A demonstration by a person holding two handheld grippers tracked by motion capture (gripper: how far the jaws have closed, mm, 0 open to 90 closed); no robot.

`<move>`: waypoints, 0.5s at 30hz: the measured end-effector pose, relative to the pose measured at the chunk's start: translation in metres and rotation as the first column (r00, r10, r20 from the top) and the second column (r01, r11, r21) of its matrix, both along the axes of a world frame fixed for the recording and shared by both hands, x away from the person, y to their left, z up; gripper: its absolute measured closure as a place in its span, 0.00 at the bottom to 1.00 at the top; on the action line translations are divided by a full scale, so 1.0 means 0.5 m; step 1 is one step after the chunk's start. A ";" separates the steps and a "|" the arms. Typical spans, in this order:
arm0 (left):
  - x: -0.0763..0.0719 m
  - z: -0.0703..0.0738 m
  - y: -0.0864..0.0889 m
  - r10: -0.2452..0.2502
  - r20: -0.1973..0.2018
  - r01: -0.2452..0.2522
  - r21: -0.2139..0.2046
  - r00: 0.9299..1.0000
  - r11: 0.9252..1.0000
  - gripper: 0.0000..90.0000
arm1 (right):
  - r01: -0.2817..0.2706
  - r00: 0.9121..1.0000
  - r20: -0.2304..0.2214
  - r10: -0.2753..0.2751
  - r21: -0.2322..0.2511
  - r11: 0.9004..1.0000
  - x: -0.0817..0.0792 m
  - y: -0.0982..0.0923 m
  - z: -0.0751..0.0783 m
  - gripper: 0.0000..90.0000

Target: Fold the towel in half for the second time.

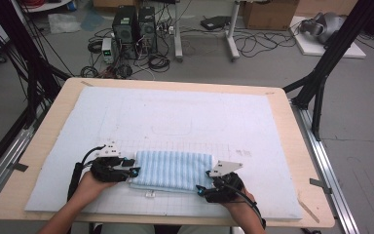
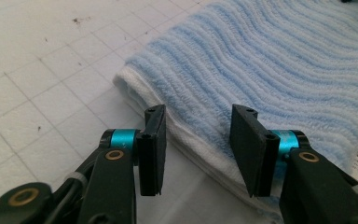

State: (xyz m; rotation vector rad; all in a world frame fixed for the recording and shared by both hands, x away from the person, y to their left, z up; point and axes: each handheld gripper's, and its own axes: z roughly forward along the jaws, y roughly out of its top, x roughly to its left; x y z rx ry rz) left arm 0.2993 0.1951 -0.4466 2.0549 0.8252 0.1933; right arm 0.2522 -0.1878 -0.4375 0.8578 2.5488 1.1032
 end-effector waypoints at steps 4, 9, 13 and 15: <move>0.008 0.012 0.013 0.025 0.050 -0.021 -0.077 0.998 0.997 0.62 | 0.034 0.999 0.035 -0.039 0.127 0.991 0.007 -0.028 0.014 0.35; 0.035 0.047 0.038 0.102 0.139 -0.074 -0.198 0.985 0.977 0.55 | 0.122 0.986 0.084 -0.144 0.225 0.967 0.028 -0.060 0.041 0.28; 0.055 0.057 0.055 0.157 0.173 -0.110 -0.257 0.972 0.960 0.47 | 0.191 0.967 0.133 -0.218 0.186 0.964 0.057 -0.076 0.055 0.23; 0.058 0.057 0.061 0.167 0.172 -0.115 -0.278 0.971 0.954 0.41 | 0.241 0.954 0.141 -0.266 0.174 0.955 0.072 -0.086 0.057 0.19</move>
